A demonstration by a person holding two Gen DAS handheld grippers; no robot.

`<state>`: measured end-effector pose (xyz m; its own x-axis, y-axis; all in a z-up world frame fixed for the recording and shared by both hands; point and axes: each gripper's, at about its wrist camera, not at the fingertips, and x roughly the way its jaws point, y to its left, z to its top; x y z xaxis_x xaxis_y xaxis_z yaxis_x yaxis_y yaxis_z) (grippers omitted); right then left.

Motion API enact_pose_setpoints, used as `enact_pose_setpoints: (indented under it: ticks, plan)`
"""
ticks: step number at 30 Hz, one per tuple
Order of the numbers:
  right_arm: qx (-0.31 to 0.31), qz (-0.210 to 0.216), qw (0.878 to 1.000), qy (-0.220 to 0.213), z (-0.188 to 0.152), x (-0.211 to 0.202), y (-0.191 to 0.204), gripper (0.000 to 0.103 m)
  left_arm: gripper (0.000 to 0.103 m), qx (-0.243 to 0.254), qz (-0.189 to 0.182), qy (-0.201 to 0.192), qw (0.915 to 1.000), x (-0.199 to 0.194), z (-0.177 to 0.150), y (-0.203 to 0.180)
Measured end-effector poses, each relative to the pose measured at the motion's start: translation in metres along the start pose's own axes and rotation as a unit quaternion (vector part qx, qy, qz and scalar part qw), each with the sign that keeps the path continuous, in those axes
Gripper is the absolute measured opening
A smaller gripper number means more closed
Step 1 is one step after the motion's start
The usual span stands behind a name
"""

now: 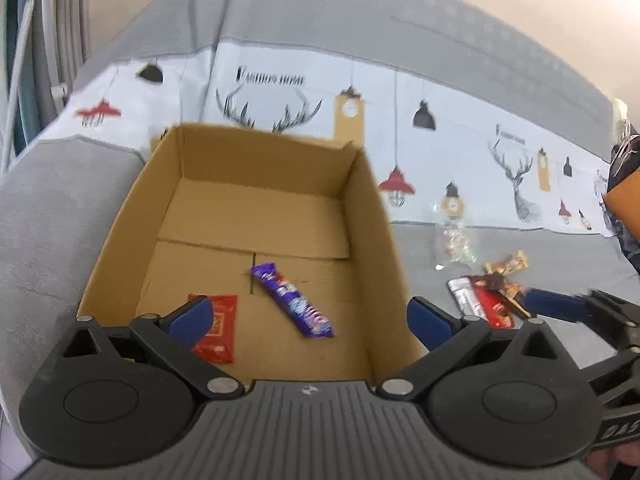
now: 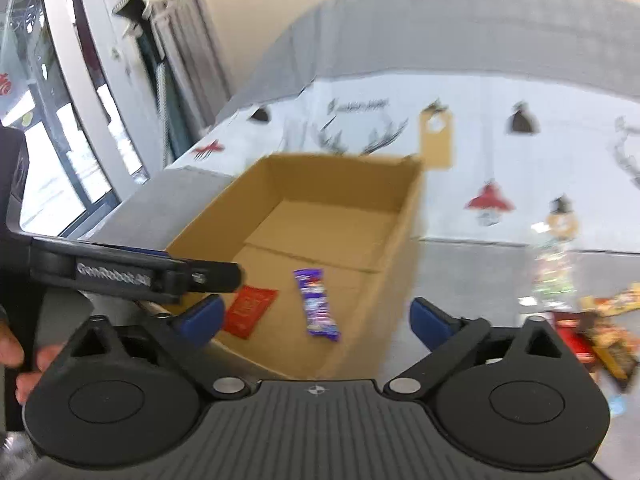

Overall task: Organize snacks
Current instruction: 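Move both tools back to the snack pile and grasp the silver stick pack with the left tool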

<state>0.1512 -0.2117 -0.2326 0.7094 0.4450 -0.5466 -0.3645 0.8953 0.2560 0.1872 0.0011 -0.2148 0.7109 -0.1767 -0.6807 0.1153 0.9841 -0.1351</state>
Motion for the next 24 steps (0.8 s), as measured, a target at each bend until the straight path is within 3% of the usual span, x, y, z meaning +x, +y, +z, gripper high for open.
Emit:
enact_pose_setpoints:
  ticks: [2, 10, 14, 19, 23, 24]
  plan:
    - [0.017, -0.018, 1.000, -0.011, -0.009, -0.021, -0.017, 0.100, 0.103, 0.007, 0.001, -0.015, 0.9999, -0.006, -0.003, -0.021]
    - [0.107, -0.102, 0.988, -0.048, -0.066, -0.088, -0.096, 0.100, 0.103, 0.053, -0.056, -0.043, 0.9961, 0.007, -0.031, -0.115]
    - [0.144, -0.136, 0.980, -0.037, -0.100, -0.102, -0.136, 0.099, 0.103, 0.075, -0.074, -0.043, 0.9935, 0.027, -0.046, -0.155]
    - [0.177, -0.148, 0.973, -0.025, -0.127, -0.099, -0.178, 0.093, 0.103, 0.085, -0.090, -0.023, 0.9920, 0.075, -0.058, -0.189]
    - [0.216, -0.166, 0.962, 0.010, -0.130, -0.072, -0.212, 0.067, 0.103, 0.073, -0.086, 0.019, 0.9934, 0.131, -0.062, -0.202]
    - [0.221, -0.163, 0.961, 0.015, -0.129, -0.066, -0.219, 0.064, 0.103, 0.065, -0.084, 0.027, 0.9940, 0.143, -0.062, -0.201]
